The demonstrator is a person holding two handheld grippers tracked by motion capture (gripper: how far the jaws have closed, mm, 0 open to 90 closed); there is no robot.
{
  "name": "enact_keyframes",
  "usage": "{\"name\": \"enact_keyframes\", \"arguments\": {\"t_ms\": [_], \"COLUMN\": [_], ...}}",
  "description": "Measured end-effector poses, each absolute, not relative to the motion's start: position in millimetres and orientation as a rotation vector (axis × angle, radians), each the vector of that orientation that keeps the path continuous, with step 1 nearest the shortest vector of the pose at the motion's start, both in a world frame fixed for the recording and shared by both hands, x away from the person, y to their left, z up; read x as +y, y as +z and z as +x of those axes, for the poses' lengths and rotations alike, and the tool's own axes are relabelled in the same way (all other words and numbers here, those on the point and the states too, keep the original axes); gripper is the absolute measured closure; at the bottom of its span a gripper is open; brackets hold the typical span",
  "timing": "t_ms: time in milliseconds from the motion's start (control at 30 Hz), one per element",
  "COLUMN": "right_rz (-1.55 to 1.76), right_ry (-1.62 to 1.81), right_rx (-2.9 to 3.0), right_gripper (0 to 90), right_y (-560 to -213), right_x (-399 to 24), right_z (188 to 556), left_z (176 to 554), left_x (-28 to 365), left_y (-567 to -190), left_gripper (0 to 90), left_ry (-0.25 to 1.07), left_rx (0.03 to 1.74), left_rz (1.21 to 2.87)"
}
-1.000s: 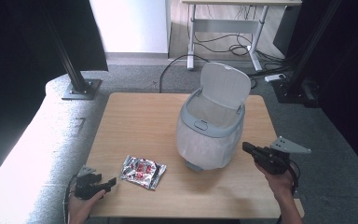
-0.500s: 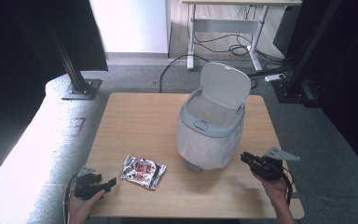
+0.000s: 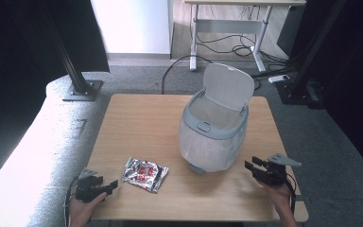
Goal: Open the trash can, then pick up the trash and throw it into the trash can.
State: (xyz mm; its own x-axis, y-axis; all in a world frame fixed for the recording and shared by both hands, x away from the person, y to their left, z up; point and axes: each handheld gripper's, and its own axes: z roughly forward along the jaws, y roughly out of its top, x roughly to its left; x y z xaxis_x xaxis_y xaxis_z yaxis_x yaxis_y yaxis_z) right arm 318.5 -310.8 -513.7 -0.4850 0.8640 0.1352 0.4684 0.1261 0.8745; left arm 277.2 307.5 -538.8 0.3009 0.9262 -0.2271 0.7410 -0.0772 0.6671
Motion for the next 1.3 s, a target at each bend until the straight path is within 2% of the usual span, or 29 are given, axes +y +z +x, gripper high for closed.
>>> {"name": "enact_keyframes", "arguments": {"t_ms": [900,1300], "right_rz": [1.278,1.271], "right_ry": [1.239,1.229], "right_rx": [2.033,2.046], "right_gripper": [53.6,53.6], "right_y": [-524,-526], "right_x": [-312,-308], "right_z": [314,314], "left_z": [275,286], "left_x": [296,271], "left_y": [-528,-533], "left_gripper": [32.2,40.0], "left_ry": [0.323,0.297], "left_rx": [1.423,1.406], "left_rz": [1.814,1.840]}}
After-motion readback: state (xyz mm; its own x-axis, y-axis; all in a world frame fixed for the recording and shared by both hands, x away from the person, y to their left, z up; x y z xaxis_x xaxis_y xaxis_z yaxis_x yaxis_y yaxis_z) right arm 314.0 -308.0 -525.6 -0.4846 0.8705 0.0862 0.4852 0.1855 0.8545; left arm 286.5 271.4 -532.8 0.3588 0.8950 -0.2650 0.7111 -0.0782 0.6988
